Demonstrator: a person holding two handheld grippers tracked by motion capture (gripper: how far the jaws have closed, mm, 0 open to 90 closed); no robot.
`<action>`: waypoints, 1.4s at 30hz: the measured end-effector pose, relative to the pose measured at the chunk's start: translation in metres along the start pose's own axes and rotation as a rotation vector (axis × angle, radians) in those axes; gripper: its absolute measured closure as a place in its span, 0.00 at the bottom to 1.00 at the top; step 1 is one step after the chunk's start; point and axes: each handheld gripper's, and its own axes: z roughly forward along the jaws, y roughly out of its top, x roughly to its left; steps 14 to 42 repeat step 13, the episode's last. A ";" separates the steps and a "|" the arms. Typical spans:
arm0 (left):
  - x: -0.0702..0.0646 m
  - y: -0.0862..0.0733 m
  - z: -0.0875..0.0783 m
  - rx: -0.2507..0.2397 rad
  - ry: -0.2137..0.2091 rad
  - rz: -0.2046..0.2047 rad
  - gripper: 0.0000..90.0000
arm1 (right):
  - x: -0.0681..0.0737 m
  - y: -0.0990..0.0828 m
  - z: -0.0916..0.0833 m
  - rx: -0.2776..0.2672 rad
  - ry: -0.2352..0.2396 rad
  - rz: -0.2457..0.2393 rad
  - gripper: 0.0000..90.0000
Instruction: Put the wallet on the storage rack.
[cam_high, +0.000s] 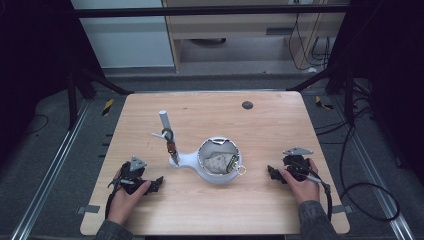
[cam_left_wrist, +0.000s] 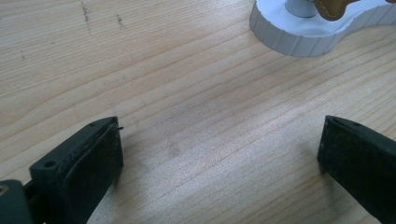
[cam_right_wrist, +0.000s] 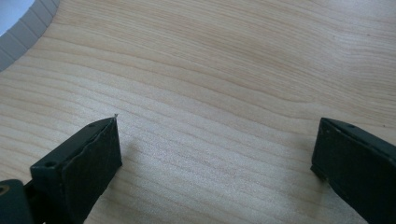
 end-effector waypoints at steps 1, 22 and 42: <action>0.000 0.000 0.000 0.000 -0.001 0.000 0.00 | 0.000 -0.001 0.001 -0.009 -0.004 -0.003 0.01; 0.000 0.001 0.001 0.000 -0.003 0.002 0.00 | 0.005 -0.006 -0.005 -0.008 -0.025 0.018 0.01; 0.000 0.001 0.001 0.000 -0.003 0.002 0.00 | 0.005 -0.006 -0.005 -0.008 -0.025 0.018 0.01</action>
